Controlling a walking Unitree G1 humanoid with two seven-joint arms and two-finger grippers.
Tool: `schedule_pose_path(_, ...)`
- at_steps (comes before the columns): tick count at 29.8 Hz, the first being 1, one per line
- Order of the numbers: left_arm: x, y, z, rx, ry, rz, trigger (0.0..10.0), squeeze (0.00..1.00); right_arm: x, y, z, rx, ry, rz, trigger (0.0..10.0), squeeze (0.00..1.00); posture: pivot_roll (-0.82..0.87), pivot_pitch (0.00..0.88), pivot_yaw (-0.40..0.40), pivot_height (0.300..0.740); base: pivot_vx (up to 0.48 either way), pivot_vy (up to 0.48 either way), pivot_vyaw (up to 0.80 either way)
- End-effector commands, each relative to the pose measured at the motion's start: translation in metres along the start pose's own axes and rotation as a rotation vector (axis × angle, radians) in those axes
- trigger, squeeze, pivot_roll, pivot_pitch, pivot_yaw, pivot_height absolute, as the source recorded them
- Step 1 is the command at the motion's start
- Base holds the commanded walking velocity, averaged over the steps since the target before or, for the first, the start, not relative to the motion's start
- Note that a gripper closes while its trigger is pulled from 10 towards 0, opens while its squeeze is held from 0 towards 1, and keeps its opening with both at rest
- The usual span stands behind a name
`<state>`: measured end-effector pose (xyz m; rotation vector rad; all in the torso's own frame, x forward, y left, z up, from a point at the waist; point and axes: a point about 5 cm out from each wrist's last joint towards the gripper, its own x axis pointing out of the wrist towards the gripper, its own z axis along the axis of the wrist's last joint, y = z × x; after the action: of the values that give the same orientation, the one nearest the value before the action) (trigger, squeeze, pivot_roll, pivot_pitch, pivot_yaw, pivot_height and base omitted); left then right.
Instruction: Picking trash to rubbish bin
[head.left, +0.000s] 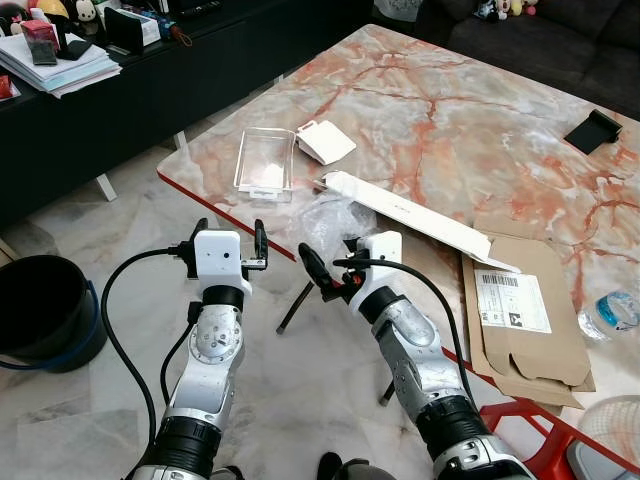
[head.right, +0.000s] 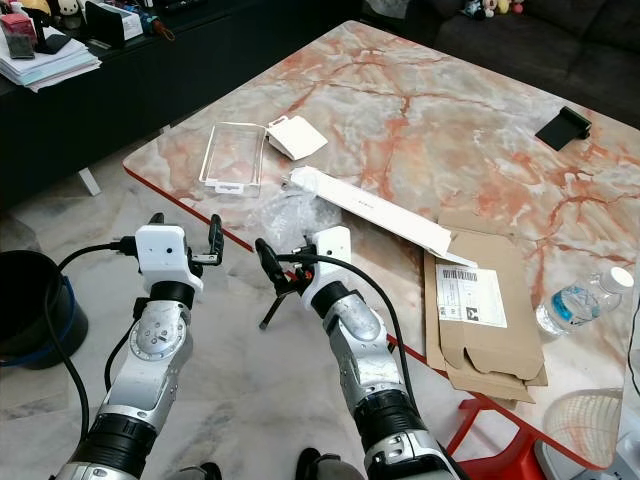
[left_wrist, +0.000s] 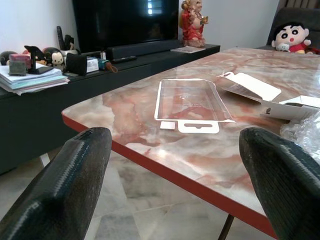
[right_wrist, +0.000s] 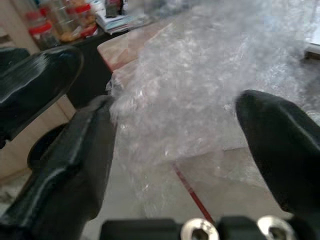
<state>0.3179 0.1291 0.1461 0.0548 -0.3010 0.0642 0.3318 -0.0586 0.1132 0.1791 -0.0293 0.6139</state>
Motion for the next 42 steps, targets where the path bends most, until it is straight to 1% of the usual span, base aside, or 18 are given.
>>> schedule_pose_path(1,-0.0021,-0.0051,-0.0001,0.019,0.003,-0.027,10.0,0.0,-0.0028,0.0024,-0.0032,-0.016,0.016,0.018,0.0,0.0,0.01,0.18,-0.135,0.74,0.0,0.0,0.0)
schedule_pose_path(5,-0.0052,-0.0046,-0.0031,0.022,0.018,-0.024,10.0,0.0,-0.0035,0.0056,-0.0068,-0.032,0.037,0.038,0.0,0.0,0.02,0.194,-0.14,0.74,0.0,0.0,0.0)
schedule_pose_path(12,-0.0033,-0.0052,-0.0047,0.039,0.026,-0.037,10.0,0.0,-0.0038,0.0077,-0.0071,-0.042,0.039,0.048,0.0,0.0,0.01,0.204,-0.138,0.74,0.0,0.0,0.0)
schedule_pose_path(25,-0.0061,-0.0084,-0.0074,0.05,0.033,-0.052,10.0,0.0,-0.0041,0.0096,-0.0077,-0.052,0.042,0.058,0.0,0.0,0.01,0.18,-0.135,0.74,0.0,0.0,0.0)
schedule_pose_path(32,-0.0058,-0.0105,-0.0075,0.05,0.033,-0.059,10.0,0.0,-0.0042,0.0098,-0.0079,-0.054,0.043,0.062,0.0,0.0,0.01,0.168,-0.134,0.74,0.0,0.0,0.0)
schedule_pose_path(38,-0.0037,-0.0104,-0.0064,0.052,0.028,-0.064,10.0,0.0,-0.0019,0.0081,-0.0045,-0.061,0.037,0.055,0.0,0.0,0.0,0.184,-0.134,0.74,0.0,0.0,0.0)
schedule_pose_path(42,-0.0051,-0.0106,-0.0068,0.052,0.029,-0.065,10.0,0.0,-0.0029,0.0071,-0.003,-0.064,0.031,0.056,0.0,0.0,0.0,0.189,-0.135,0.74,0.0,0.0,0.0)
